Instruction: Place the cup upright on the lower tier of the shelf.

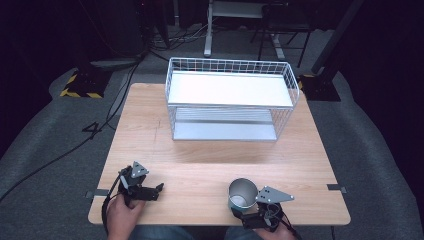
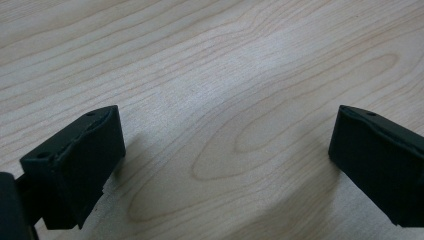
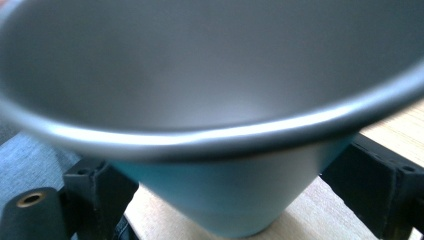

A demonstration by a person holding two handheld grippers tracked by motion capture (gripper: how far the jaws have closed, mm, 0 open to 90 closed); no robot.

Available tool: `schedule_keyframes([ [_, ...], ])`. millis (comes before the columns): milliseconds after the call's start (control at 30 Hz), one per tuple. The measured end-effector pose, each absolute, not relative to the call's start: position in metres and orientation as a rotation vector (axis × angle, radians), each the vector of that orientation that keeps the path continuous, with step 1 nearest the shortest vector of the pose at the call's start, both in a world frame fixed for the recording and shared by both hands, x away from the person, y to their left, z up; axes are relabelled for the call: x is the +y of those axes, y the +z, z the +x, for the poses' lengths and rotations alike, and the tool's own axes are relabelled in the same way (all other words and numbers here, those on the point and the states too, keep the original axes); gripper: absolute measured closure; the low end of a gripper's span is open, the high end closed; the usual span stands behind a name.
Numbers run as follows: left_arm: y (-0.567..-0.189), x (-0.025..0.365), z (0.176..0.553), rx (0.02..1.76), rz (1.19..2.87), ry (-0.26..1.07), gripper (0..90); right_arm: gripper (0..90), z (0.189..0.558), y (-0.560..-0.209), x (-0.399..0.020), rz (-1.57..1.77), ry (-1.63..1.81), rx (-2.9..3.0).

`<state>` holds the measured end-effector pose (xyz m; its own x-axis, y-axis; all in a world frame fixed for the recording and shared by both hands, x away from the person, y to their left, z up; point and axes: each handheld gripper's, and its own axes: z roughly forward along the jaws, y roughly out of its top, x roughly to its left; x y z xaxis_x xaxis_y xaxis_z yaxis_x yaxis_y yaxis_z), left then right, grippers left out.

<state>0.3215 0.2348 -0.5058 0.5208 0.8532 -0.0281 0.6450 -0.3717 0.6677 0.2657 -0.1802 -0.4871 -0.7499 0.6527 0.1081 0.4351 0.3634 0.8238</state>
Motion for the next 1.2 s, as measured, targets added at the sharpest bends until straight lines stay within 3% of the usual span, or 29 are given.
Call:
schedule_keyframes([
  [900, -0.506, 0.235, 0.321, 1.214, 2.136, 0.430, 1.9, 16.8, 0.261, -0.502, -0.177, 0.940, 1.329, 2.373],
  [1200, -0.506, 0.235, 0.321, 1.214, 2.137, 0.430, 1.9, 24.6, 0.258, -0.504, -0.177, 0.910, 1.308, 2.350],
])
